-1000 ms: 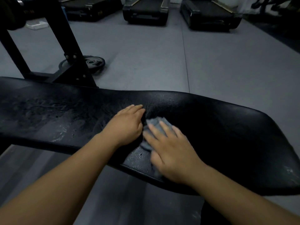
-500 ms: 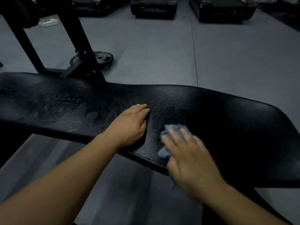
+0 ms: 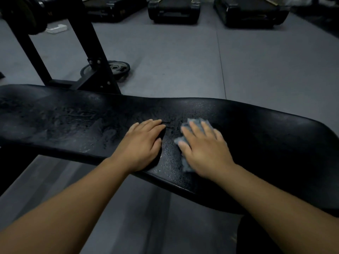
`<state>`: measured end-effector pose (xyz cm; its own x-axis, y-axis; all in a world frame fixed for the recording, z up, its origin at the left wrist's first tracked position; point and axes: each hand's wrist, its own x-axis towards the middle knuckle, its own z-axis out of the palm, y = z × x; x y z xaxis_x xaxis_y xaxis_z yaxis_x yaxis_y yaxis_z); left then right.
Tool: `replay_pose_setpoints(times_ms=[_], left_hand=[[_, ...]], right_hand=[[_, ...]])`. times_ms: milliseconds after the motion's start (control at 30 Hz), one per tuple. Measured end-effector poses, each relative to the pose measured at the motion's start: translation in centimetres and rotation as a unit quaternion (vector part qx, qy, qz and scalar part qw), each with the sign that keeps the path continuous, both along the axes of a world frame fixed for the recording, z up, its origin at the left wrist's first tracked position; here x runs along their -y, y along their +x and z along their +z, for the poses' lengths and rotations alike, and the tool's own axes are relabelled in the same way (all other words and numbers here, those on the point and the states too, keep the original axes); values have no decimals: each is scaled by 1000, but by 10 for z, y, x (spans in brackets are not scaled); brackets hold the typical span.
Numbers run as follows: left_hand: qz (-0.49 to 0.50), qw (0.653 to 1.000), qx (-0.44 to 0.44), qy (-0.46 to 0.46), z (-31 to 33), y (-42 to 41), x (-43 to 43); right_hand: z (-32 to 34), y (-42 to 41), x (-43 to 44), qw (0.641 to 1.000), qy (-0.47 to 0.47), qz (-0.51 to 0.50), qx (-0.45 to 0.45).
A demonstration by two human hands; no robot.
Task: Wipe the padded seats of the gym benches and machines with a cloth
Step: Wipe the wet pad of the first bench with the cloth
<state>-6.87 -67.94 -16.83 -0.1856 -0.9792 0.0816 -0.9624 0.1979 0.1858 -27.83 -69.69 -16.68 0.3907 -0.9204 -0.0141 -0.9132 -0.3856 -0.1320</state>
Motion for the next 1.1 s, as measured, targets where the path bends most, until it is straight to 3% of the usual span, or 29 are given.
replay_pose_setpoints(times_ms=[67,233,333,467,600,667,867,933,1033,1100], left_hand=[[-3,1000,-18,3,-1,3,1],[-15,1000,-19,7,-1,7,7],[-19,1000,-6,-6,-2,7,13],[-23,1000,-2,-15,-3,4,18],[-19,998,-40,-34,-4,8,23],[-16,998,-42,-41,-5,9,25],[3,999,-16,-44,-2,0,31],[9,999,-11,-42,-2,0,33],[19,999,-8,-48,-5,-2,32],[23,998,-10,-49,-6,-3,31]], right_hand=[[-1,30,3,1000,9,-15,0],[0,11,-48,990,1,138,22],[-2,-7,3,998,-20,59,2],[-3,37,52,1000,-15,-18,0],[4,27,17,992,-1,126,29],[6,-1,23,988,-8,151,17],[0,28,119,999,-2,-40,9],[2,43,109,1000,5,-6,18],[6,23,67,992,-8,121,28],[5,1,73,991,-4,131,21]])
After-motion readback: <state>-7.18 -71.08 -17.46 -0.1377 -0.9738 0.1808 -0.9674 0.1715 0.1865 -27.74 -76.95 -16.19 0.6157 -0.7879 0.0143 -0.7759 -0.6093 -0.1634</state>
